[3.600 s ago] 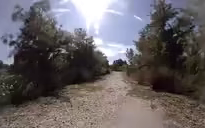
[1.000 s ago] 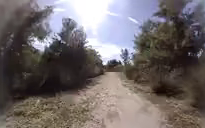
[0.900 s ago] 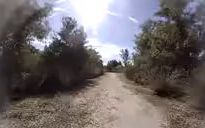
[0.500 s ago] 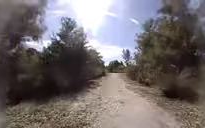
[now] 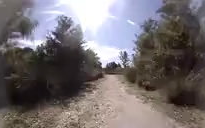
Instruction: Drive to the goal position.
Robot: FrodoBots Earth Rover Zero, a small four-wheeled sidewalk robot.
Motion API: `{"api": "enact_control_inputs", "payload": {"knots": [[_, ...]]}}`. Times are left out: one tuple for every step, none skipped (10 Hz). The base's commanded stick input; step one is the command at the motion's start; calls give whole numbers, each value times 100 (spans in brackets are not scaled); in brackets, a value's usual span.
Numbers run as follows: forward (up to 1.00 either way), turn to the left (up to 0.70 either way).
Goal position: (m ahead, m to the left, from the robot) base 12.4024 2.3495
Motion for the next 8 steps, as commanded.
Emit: {"api": "enact_control_inputs", "payload": {"knots": [[70,-5],[70,0],[70,0],[70,-16],[70,-27],[70,-27],[70,-27],[70,-27]]}}
